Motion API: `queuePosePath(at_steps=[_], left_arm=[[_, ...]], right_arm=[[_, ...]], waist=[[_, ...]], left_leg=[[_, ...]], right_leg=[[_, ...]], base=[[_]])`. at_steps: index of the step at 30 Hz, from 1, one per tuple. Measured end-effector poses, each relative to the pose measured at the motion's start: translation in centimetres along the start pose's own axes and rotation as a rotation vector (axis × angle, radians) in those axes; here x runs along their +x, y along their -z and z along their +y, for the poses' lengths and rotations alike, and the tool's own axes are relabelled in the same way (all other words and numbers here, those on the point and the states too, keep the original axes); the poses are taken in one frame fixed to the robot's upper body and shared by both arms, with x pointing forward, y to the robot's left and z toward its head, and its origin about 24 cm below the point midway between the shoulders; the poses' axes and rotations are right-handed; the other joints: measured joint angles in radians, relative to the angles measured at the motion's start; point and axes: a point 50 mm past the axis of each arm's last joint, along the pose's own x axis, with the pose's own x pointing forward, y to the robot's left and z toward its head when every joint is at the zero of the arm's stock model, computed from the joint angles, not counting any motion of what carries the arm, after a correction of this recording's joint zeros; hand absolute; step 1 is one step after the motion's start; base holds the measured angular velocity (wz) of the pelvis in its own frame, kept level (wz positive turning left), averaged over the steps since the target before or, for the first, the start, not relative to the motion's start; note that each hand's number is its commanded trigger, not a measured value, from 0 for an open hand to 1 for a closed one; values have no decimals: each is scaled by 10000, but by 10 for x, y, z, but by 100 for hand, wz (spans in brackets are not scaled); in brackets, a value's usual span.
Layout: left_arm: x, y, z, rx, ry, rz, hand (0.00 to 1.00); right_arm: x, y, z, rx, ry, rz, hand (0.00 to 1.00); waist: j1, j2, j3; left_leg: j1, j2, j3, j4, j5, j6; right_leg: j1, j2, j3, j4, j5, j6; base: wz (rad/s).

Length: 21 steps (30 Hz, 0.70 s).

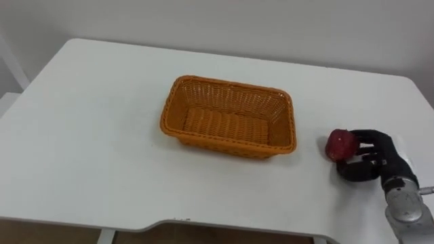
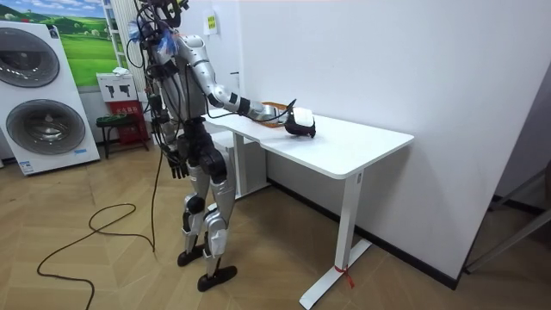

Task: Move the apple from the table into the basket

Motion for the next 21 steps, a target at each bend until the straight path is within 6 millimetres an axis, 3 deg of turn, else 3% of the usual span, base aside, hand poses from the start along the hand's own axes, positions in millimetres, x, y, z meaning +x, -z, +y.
queuePosePath(at_steps=[21], left_arm=[[1,-2,0,12,7,-12,0]], right_arm=[[0,-2,-1,375,335,-29,100]], waist=[[13,9,9]], left_leg=[[-60,-30,-9,-55,0,2]], right_leg=[[-24,-6,20,-131,10,37]], base=[[0]])
